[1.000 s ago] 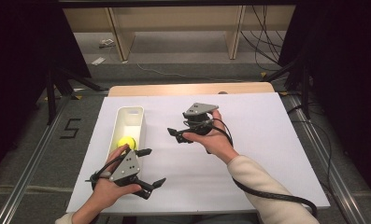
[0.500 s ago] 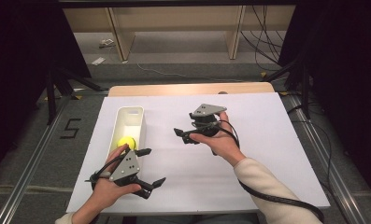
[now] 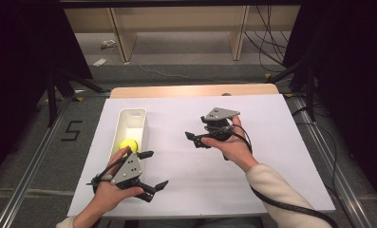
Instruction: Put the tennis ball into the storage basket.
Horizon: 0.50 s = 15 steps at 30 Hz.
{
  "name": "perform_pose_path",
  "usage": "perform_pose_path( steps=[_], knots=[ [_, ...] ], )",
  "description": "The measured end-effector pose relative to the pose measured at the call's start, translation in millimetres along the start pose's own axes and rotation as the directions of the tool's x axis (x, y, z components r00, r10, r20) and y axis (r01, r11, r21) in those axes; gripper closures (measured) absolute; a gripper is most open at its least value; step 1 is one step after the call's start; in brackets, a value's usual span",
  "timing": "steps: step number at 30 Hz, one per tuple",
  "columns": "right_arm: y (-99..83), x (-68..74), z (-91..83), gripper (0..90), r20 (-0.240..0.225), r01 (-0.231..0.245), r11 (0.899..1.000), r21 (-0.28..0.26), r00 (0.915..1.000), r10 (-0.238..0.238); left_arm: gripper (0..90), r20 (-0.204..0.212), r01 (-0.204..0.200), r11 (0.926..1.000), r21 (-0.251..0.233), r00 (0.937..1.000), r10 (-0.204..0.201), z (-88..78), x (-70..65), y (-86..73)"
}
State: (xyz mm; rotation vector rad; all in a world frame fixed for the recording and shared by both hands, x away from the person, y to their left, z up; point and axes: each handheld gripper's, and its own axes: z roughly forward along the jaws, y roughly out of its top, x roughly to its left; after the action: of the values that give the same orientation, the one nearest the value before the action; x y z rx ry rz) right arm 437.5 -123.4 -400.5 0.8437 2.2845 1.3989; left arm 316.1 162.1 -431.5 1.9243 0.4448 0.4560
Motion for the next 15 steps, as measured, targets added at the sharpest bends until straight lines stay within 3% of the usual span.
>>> perform_pose_path(
  steps=[15],
  knots=[
    [-11.6, -11.4, -16.8, 16.5, 0.031, -0.033, 0.999, 0.002, 0.999, 0.033, 0.0, -0.002, 0.001, 1.0, 0.0, 1.0, -0.001, -0.1, 0.4, -0.2]
  ],
)
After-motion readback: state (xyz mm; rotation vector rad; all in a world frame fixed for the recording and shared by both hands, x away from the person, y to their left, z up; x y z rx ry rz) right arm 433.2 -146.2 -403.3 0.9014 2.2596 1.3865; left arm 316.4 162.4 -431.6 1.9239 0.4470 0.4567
